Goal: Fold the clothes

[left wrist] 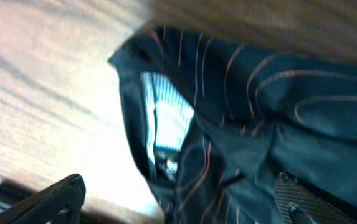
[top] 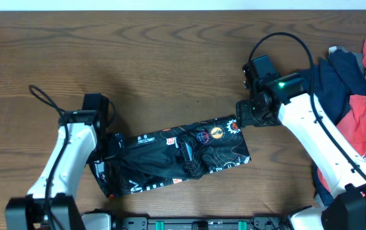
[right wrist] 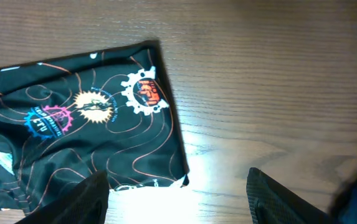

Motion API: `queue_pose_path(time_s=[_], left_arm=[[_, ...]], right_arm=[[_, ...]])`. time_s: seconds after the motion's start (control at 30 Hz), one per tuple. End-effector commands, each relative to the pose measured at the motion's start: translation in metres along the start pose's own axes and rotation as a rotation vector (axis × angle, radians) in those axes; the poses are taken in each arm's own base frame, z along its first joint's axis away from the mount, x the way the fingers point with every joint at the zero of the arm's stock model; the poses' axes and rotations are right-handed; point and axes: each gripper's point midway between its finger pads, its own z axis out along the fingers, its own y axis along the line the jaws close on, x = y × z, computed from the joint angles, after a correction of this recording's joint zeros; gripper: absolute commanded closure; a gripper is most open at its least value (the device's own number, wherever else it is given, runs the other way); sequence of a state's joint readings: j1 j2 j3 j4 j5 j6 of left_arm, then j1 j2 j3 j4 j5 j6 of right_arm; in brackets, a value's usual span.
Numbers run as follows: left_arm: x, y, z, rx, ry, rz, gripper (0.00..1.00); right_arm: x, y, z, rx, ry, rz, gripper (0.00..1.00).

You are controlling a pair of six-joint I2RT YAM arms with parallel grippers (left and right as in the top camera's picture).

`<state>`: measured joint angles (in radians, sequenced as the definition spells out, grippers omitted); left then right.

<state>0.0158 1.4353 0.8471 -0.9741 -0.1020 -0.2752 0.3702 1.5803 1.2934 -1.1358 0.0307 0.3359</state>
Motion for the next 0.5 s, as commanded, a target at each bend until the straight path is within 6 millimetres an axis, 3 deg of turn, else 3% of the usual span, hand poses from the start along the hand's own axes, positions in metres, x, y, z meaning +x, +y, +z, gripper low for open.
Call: queue_pose_path(time_s=[0.0,0.2,0.47], left_arm=[[0.004,-0.006,-0.01,0.057,-0.01,-0.05,0.02],[0.023,-0.003,0.013,0.036,0.043,-0.095,0.02],[0.021,0.001,0.032,0.004,0.01,-0.187,0.02]], right_arm=[[-0.002,-0.009,0.001,0.015,0.0,0.004,0.31],[-0.001,-0.01,0.001,0.017,0.004,0.006,0.31],[0.002,-0.011,0.001,0.021,0.018,0.005,0.31]])
